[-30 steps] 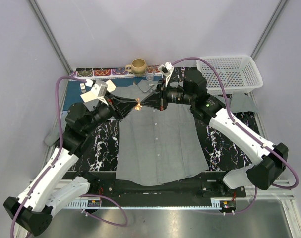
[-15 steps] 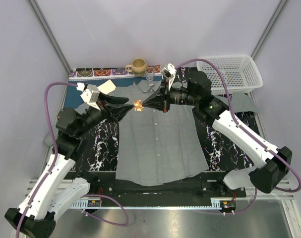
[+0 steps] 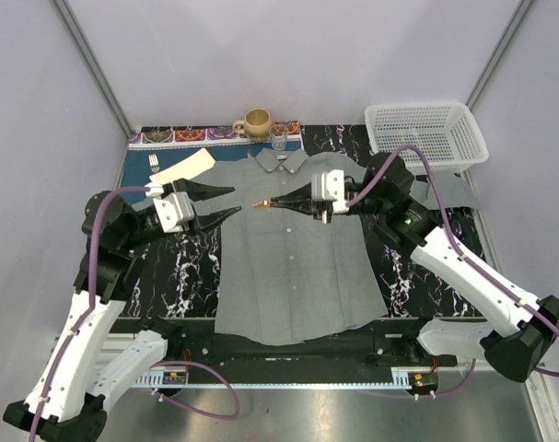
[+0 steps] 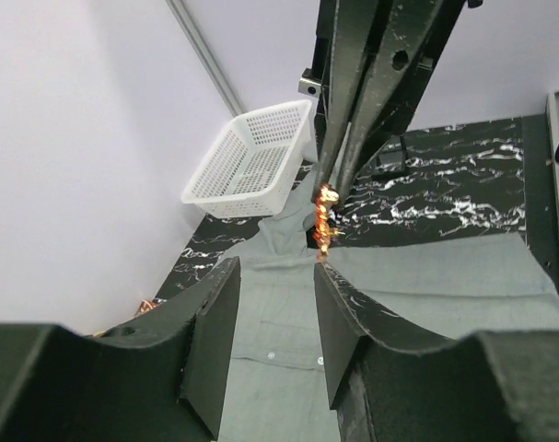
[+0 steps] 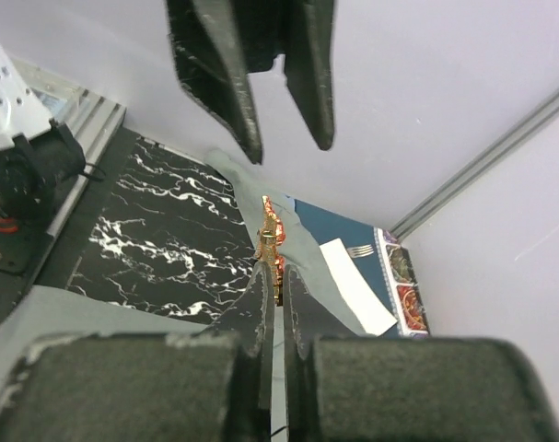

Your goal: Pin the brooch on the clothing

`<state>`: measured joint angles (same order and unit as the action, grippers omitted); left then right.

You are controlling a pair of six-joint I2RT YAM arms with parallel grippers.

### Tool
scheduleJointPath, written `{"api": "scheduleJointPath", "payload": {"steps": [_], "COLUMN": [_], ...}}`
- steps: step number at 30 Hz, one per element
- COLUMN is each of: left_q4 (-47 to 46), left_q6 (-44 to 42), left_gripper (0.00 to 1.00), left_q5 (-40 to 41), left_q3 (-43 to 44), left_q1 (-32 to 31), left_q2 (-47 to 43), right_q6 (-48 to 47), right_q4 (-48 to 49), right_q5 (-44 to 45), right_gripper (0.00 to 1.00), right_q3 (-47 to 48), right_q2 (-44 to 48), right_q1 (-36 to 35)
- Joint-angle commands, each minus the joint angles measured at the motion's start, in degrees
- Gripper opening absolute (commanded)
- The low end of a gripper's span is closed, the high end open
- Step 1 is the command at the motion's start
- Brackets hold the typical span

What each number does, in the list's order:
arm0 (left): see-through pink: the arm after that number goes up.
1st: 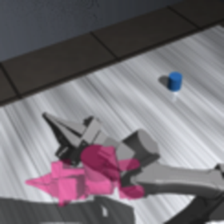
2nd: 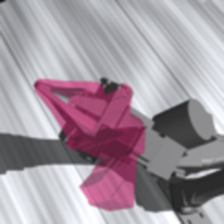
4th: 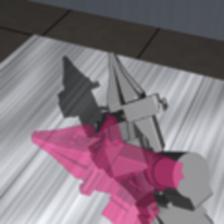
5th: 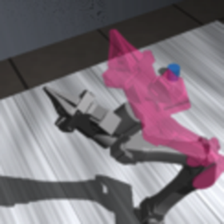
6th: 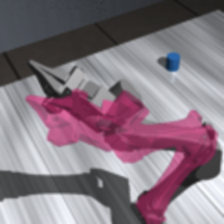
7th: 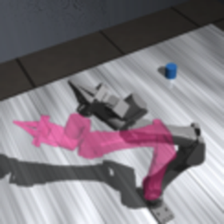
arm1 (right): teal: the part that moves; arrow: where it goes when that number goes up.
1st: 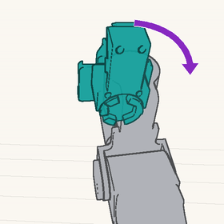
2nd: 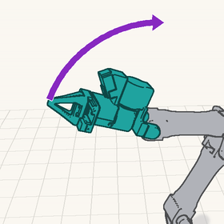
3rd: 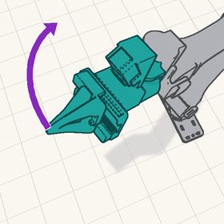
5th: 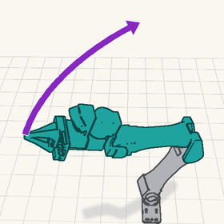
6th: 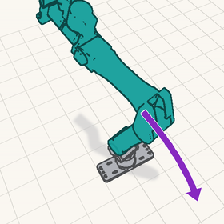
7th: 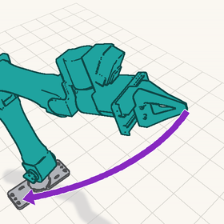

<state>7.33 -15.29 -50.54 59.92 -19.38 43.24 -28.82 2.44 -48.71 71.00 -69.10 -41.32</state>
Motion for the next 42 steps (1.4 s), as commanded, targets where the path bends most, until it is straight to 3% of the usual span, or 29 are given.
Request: {"api": "scheduleJointPath", "payload": {"steps": [1, 10, 16, 23, 35, 42], "left_q4": [4.52, 5.5, 10.05, 12.53, 13.06, 15.25], "left_q6": [-10.72, -9.5, -8.09, -8.44, -1.25, -2.28], "left_gripper": [0.43, 0.39, 0.53, 0.56, 0.43, 0.36], "left_q5": [0.09, 1.59, 0.97, 2.74, 1.76, 2.82], "left_q3": [2.83, 3.45, 4.59, 5.47, 8.9, 9.43], "left_q1": [-3.11, -6.29, -6.29, -6.29, -6.37, -6.38], "left_q2": [1.14, 2.72, 3.6, 3.34, 9.66, 10.63], "right_q6": [-14.15, -9.68, -5.9, -6.08, -4.67, -4.49], "right_q4": [5.1, 4.59, 4.86, 4.07, -4.89, -6.21], "right_q5": [0.36, 0.46, 0.98, 0.28, -2.18, -2.09], "right_gripper": [0.0, 0.0, 0.0, 0.0, 0.0, 0.0], "right_q3": [-4.46, -2.54, -2.18, -2.36, 3.0, 3.7], "right_q2": [2.21, 0.64, -0.16, -0.07, -3.23, -3.5], "right_q1": [-2.62, -3.15, -3.24, -3.24, -3.15, -3.24]}}
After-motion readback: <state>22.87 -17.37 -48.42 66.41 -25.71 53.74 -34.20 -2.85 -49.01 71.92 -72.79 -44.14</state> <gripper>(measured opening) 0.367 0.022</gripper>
